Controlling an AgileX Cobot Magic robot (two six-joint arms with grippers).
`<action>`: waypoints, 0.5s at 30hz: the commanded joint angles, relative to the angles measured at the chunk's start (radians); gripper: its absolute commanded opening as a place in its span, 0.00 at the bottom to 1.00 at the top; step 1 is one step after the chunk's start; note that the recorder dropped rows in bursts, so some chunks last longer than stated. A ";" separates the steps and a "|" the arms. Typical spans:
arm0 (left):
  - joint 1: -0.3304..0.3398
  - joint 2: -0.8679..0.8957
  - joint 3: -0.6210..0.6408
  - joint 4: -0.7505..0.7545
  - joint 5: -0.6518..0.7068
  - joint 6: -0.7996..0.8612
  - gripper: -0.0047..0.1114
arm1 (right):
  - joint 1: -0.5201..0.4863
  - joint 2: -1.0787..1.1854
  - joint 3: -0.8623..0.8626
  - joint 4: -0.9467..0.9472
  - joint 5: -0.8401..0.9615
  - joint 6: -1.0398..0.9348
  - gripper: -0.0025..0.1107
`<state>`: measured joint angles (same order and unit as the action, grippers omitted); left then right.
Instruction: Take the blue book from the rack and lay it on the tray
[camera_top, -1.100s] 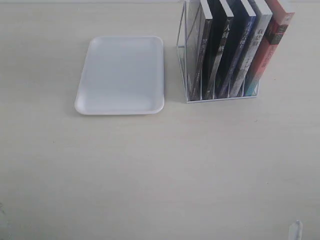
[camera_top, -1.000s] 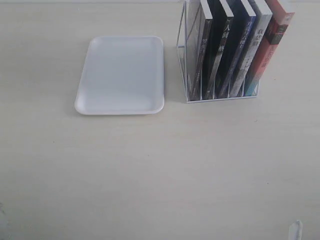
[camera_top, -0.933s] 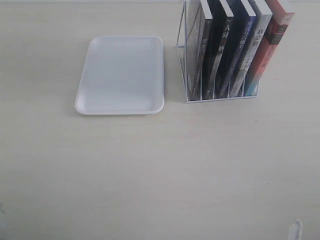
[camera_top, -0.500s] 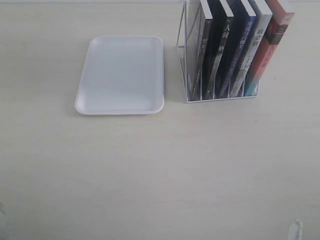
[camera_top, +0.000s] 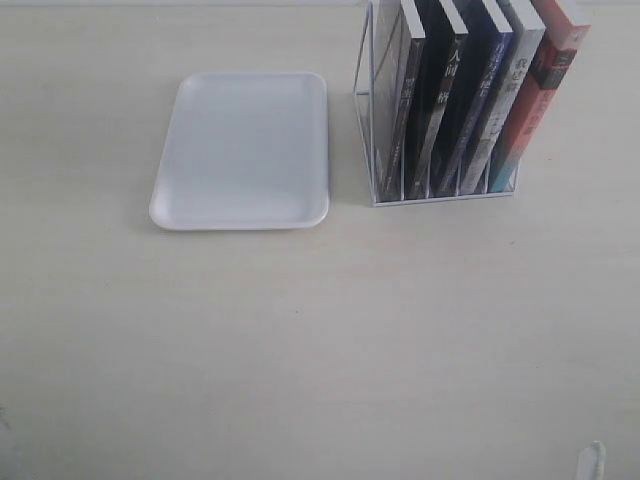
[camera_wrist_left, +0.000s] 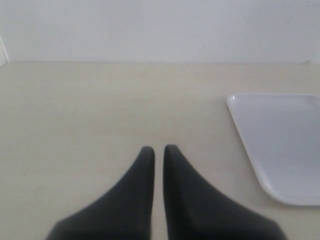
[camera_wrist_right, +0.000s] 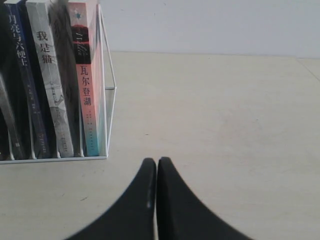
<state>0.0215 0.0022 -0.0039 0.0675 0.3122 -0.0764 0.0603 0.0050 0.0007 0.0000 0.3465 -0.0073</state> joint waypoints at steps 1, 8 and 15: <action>-0.008 -0.002 0.004 0.002 -0.006 0.002 0.09 | -0.005 -0.005 -0.001 0.000 -0.013 0.001 0.02; -0.008 -0.002 0.004 0.002 -0.006 0.002 0.09 | -0.005 -0.005 -0.001 0.000 -0.013 0.001 0.02; -0.008 -0.002 0.004 0.002 -0.006 0.002 0.09 | -0.005 -0.005 -0.001 0.000 -0.030 0.007 0.02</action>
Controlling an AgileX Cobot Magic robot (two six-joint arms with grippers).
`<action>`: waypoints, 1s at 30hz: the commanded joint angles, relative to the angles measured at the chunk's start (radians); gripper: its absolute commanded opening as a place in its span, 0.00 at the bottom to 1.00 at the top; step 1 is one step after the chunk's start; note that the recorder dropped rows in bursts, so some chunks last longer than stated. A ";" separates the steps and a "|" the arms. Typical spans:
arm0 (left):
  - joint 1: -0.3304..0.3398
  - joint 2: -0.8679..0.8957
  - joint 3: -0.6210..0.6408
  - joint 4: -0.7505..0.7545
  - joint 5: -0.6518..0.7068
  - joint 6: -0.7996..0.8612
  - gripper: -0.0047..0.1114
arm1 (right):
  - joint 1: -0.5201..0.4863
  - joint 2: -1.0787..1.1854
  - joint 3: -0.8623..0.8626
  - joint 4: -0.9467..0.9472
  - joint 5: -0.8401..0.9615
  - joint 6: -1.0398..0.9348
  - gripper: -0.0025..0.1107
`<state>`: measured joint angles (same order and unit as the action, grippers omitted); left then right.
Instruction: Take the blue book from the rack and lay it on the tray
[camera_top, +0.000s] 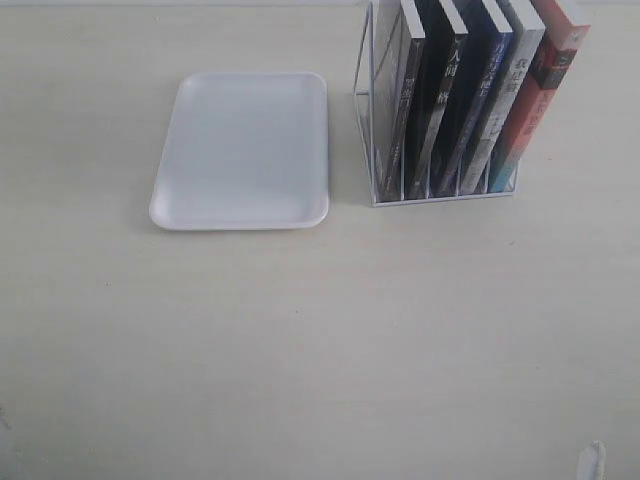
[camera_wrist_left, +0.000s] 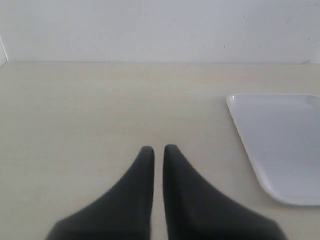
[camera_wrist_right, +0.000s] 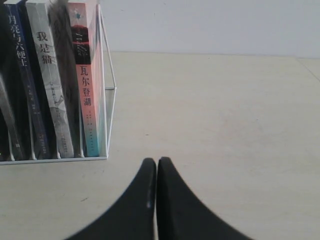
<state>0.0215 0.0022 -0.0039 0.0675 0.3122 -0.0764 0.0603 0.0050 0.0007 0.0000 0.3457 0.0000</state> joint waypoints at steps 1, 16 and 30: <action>-0.008 -0.002 0.004 0.002 -0.006 0.002 0.09 | -0.005 -0.005 -0.001 0.000 -0.038 0.000 0.02; -0.008 -0.002 0.004 0.002 -0.006 0.002 0.09 | -0.005 -0.005 -0.001 0.000 -0.276 0.000 0.02; -0.008 -0.002 0.004 0.002 -0.006 0.002 0.09 | -0.005 -0.005 -0.001 0.028 -0.785 0.000 0.02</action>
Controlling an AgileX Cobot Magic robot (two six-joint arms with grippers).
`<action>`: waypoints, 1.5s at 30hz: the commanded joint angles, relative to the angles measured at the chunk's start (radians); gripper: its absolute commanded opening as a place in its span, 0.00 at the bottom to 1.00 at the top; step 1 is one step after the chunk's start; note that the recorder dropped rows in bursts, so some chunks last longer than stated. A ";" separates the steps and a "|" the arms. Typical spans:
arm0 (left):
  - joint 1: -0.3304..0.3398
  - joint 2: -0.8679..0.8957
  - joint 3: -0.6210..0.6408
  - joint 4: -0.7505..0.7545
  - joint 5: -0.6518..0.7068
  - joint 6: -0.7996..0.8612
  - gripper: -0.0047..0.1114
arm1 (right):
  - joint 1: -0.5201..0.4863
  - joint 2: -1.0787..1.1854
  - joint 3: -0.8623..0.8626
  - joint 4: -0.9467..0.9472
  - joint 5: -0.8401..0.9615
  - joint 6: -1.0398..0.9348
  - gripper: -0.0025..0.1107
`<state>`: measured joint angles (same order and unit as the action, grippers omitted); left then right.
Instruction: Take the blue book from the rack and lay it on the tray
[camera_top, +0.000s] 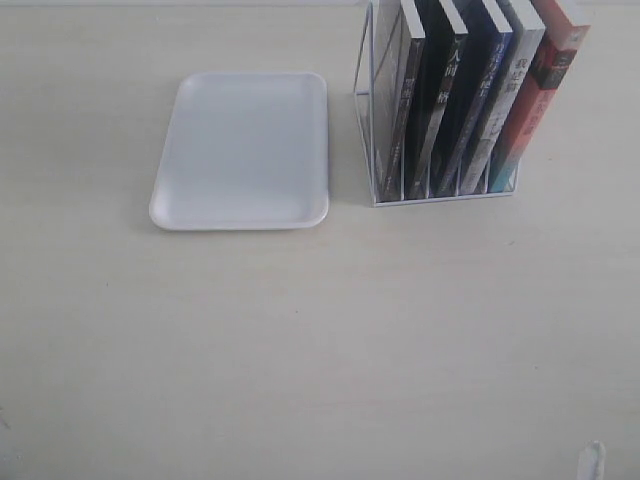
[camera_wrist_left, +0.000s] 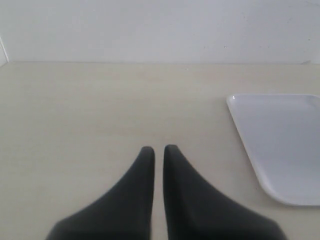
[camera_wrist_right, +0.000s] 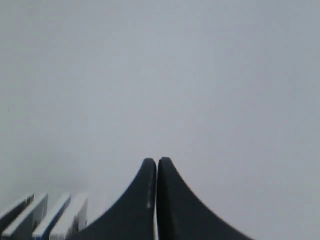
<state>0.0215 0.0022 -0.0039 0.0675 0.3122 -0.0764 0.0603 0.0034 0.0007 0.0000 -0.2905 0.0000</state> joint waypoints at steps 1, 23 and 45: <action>-0.008 -0.002 0.004 0.002 -0.006 0.002 0.09 | -0.005 -0.003 -0.024 0.052 -0.146 0.000 0.02; -0.008 -0.002 0.004 0.002 -0.006 0.002 0.09 | -0.005 0.424 -0.593 0.108 0.778 -0.190 0.02; -0.008 -0.002 0.004 0.002 -0.006 0.002 0.09 | 0.001 0.639 -0.667 0.371 0.699 -0.253 0.02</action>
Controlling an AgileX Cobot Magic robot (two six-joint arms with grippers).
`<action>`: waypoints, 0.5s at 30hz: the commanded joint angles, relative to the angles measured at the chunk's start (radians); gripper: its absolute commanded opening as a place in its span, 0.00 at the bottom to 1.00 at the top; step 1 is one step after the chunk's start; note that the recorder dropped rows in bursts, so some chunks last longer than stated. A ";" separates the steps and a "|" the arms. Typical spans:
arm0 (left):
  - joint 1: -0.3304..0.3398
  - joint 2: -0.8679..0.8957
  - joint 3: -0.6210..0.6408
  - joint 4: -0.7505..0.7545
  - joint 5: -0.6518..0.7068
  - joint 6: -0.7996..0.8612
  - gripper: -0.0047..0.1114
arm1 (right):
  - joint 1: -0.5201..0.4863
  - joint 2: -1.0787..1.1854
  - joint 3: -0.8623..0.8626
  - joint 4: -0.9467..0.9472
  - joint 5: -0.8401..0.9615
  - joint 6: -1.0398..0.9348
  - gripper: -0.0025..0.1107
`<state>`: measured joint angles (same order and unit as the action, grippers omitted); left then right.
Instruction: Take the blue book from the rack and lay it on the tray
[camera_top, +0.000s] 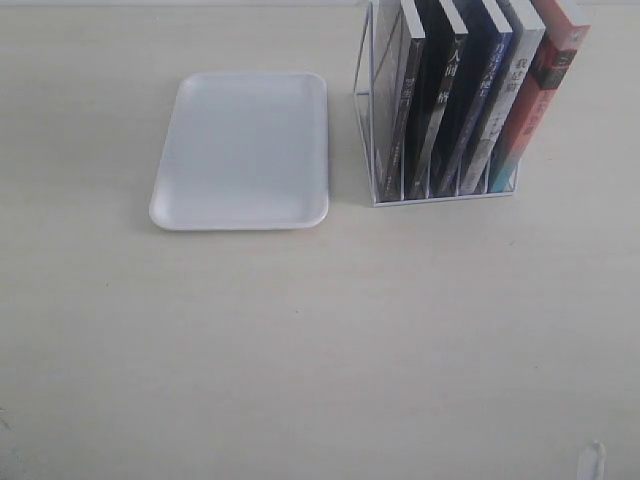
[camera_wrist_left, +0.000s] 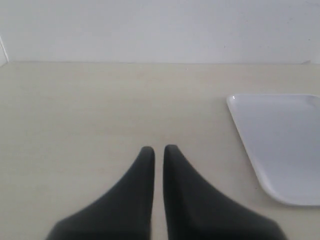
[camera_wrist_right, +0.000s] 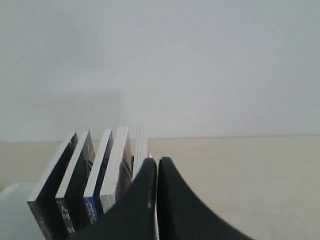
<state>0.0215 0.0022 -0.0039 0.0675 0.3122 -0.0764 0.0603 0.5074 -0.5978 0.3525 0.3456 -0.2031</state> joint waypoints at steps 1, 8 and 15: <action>-0.008 -0.002 0.004 0.002 -0.006 0.002 0.09 | 0.001 0.175 -0.102 0.019 0.102 -0.056 0.02; -0.008 -0.002 0.004 0.002 -0.006 0.002 0.09 | 0.001 0.520 -0.483 0.005 0.461 -0.095 0.02; -0.008 -0.002 0.004 0.002 -0.006 0.002 0.09 | 0.047 0.726 -0.770 -0.063 0.701 -0.067 0.02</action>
<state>0.0215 0.0022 -0.0039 0.0675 0.3122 -0.0764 0.0758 1.1775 -1.2761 0.3432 0.9594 -0.2904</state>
